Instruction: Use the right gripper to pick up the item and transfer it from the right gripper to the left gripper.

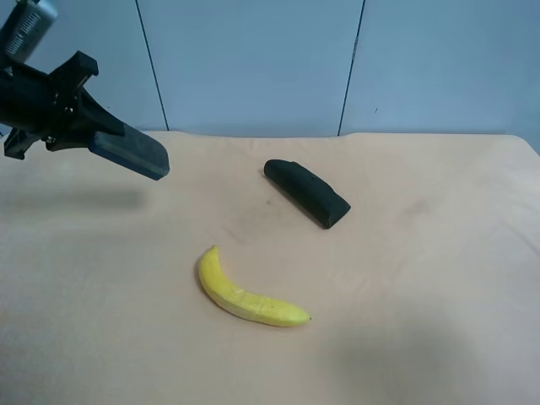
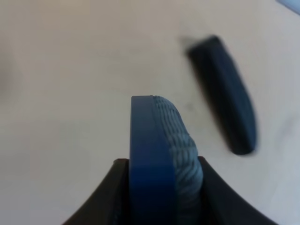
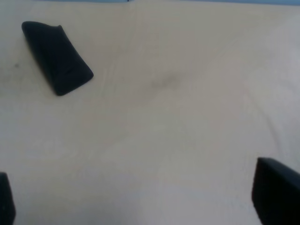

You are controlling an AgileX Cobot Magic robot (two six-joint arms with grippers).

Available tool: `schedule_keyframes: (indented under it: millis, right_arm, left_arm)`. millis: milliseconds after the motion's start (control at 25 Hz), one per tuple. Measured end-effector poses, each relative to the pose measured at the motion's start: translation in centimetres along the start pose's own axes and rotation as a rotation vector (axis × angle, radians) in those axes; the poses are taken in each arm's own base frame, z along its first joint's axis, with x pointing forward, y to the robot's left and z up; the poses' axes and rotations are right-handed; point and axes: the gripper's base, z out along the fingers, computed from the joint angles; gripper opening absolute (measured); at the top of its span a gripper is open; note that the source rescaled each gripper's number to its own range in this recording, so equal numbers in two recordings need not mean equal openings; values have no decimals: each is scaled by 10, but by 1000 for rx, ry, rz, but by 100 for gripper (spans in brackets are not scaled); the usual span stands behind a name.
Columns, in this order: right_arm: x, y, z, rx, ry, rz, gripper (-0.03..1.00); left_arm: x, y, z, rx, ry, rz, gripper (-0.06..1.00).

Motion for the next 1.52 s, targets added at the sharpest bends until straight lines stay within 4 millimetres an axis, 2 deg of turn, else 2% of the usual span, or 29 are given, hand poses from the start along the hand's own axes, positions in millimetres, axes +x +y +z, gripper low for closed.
schedule_keyframes:
  millis: [120,320,520,560,600,640,680,720,760,840,1040,1280,1520]
  right_arm:
    - [0,0,0,0,0,0,100]
    - [0,0,0,0,0,0,100]
    - [0,0,0,0,0,0,100]
    - [0,0,0,0,0,0,100]
    - [0,0,0,0,0,0,100]
    - [0,0,0,0,0,0,100]
    - [0,0,0,0,0,0,100]
    - [0,0,0,0,0,0,100]
    - [0,0,0,0,0,0,100]
    - [0,0,0,0,0,0,100]
    - [0,0,0,0,0,0,100]
    - [0,0,0,0,0,0,100]
    - [0,0,0,0,0,0,100]
  left_arm:
    - [-8,28,14,-70,-19,-56,0]
    - [-20,64,22,-174,-95,-106,0]
    - [-24,75,25,-238,-127,-54,0]
    - [-24,75,25,-243,-129,-49,4]
    - [-24,76,26,-246,-127,-44,13]
    - [-24,77,27,-250,-122,-37,31]
    - [-24,77,27,-252,-119,-34,54]
    - [-23,77,27,-253,-118,-33,71]
    - [-23,77,27,-253,-118,-33,84]
    - [-24,77,27,-254,-119,-32,95]
    - [-29,70,13,-269,-174,29,99]
    - [-34,42,-32,-275,-275,192,99]
    - [-12,4,-83,-187,-224,304,99]
